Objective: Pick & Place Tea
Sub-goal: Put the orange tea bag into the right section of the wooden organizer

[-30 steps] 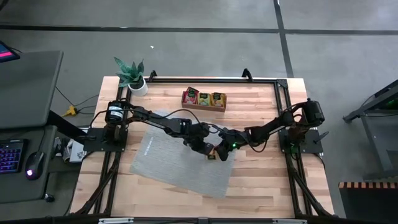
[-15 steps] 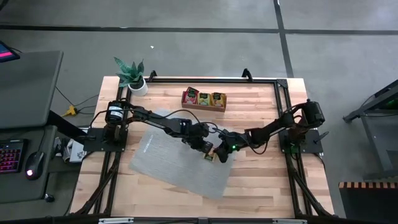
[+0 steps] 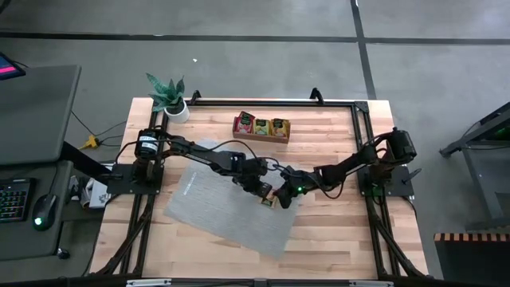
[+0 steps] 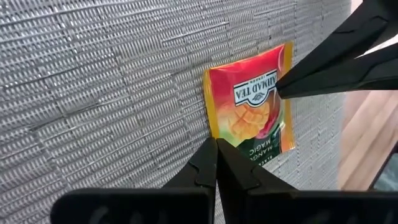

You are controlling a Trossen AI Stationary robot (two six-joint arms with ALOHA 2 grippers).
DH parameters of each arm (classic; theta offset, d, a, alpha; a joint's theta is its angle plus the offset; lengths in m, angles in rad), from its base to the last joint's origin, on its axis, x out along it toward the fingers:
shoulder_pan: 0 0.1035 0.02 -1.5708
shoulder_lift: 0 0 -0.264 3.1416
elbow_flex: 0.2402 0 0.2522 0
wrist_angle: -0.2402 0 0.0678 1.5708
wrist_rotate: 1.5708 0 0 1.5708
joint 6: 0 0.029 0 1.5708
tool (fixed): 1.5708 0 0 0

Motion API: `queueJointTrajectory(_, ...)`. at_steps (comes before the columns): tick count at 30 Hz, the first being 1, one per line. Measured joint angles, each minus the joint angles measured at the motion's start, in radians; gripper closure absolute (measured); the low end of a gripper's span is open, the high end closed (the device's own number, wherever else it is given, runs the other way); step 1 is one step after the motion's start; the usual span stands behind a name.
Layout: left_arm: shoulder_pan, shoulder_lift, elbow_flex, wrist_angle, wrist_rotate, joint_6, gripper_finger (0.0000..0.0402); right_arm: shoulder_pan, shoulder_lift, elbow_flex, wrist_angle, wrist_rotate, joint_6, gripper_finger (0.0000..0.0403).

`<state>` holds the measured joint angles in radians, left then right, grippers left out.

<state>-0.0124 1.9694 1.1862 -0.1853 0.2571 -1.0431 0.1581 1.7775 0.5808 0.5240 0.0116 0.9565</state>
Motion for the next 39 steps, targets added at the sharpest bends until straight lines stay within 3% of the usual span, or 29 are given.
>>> queueJointTrajectory(4,0.0,-0.002,0.0,-0.002,-0.001,0.025,0.04,0.0,-0.024,-0.003,-0.014,-0.013,-0.023,0.0403)
queueJointTrajectory(11,-0.008,-0.003,0.0,-0.01,-0.007,0.048,0.04,0.001,-0.138,-0.001,-0.058,-0.004,-0.208,0.0403)
queueJointTrajectory(18,-0.029,-0.003,0.0,-0.022,-0.008,0.055,0.0401,-0.007,-0.203,0.131,-0.424,-0.029,-0.42,0.0403)
queueJointTrajectory(23,-0.034,-0.004,0.0,-0.024,-0.001,0.055,0.0401,-0.014,-0.199,0.191,-0.567,-0.012,-0.527,0.0403)
queueJointTrajectory(39,-0.034,-0.005,0.0,-0.032,0.003,0.051,0.0401,-0.066,-0.114,0.188,-0.472,-0.105,-0.606,0.0403)
